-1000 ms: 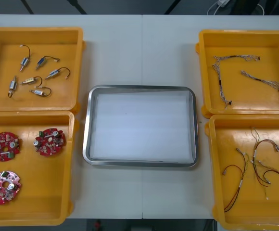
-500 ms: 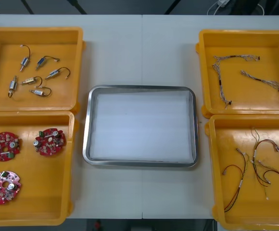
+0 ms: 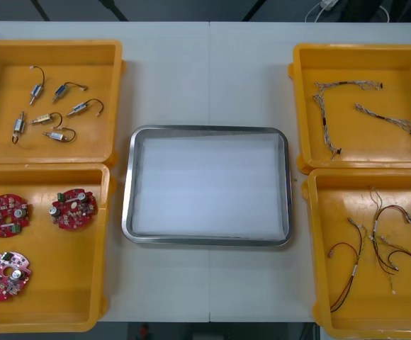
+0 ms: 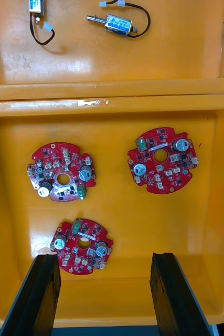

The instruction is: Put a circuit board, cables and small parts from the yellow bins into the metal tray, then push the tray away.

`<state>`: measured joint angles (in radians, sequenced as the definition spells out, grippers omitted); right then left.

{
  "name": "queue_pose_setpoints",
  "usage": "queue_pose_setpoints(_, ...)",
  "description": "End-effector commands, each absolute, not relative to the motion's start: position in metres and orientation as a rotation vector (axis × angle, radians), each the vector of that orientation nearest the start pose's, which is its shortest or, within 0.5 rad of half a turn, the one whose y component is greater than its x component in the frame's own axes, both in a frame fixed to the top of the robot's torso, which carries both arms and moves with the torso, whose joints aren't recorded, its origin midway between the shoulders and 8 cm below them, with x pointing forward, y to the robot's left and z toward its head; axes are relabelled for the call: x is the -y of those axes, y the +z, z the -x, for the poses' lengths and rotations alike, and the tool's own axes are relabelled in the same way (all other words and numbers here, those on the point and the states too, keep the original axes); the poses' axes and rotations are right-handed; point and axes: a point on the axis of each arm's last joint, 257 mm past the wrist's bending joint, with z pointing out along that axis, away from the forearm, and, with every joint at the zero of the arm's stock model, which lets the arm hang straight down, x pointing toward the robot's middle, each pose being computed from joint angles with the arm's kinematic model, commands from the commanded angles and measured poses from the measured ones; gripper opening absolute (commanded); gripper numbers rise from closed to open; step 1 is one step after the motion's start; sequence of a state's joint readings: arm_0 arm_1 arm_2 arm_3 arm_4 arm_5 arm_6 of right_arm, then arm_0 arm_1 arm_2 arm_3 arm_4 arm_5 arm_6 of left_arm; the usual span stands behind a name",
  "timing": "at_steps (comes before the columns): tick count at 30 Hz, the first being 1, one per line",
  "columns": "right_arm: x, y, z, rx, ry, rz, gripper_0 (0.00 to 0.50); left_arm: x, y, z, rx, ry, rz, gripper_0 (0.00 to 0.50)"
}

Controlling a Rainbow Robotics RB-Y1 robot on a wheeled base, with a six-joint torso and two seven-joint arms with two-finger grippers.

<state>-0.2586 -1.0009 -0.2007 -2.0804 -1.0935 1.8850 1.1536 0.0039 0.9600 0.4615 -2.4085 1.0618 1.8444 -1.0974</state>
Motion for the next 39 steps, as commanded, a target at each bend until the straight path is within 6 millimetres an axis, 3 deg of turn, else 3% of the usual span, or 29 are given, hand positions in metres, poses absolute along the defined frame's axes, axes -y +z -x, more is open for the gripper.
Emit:
queue_pose_setpoints(1, 0.3687, -0.1388, -0.3721, -2.764, 0.033, -0.013, 0.5, -0.3658, -0.1236, -0.332, -2.596, 0.042, -0.06, 0.5)
queue_pose_setpoints(39, 0.3687, -0.1388, -0.3721, -2.764, 0.033, -0.013, 0.5, -0.3658, -0.1236, -0.332, -2.596, 0.042, -0.06, 0.5)
